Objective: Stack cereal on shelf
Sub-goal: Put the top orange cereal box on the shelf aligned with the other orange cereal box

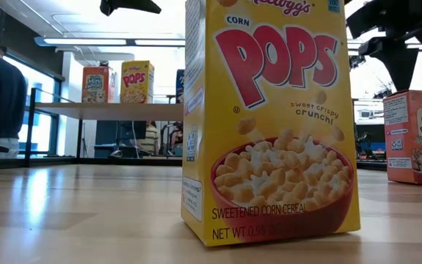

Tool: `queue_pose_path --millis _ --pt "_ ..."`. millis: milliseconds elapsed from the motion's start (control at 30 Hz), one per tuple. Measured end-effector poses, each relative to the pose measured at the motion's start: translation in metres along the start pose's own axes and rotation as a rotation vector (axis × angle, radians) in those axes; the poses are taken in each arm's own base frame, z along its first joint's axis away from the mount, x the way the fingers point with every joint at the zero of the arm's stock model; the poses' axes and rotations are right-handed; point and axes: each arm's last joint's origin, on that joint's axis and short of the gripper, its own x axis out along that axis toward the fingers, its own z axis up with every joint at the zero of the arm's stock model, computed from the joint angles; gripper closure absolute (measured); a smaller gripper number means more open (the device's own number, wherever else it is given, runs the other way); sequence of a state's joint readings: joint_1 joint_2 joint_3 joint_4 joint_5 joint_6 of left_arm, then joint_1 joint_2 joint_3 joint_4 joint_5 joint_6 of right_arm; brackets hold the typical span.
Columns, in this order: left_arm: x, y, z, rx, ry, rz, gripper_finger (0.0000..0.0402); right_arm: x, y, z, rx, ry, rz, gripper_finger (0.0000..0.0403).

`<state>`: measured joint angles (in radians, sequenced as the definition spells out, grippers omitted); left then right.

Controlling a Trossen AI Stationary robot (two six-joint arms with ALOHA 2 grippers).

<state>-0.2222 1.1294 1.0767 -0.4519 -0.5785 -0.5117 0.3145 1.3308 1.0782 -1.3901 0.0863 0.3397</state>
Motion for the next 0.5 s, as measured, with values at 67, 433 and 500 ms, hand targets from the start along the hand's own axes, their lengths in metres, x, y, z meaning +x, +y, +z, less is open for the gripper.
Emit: queue_pose_path --millis 67,433,500 --pt "0.000 0.000 0.000 0.000 0.000 0.000 0.0169 0.003 0.001 0.002 -0.001 0.013 -0.012 0.0162" --pt "0.000 0.000 0.000 0.000 -0.001 0.000 0.0169 0.018 0.007 0.015 -0.009 0.095 -0.041 0.0162" --pt "0.000 0.000 0.000 0.000 -0.001 0.000 0.0169 0.020 0.007 0.016 -0.010 0.107 -0.045 0.0162"
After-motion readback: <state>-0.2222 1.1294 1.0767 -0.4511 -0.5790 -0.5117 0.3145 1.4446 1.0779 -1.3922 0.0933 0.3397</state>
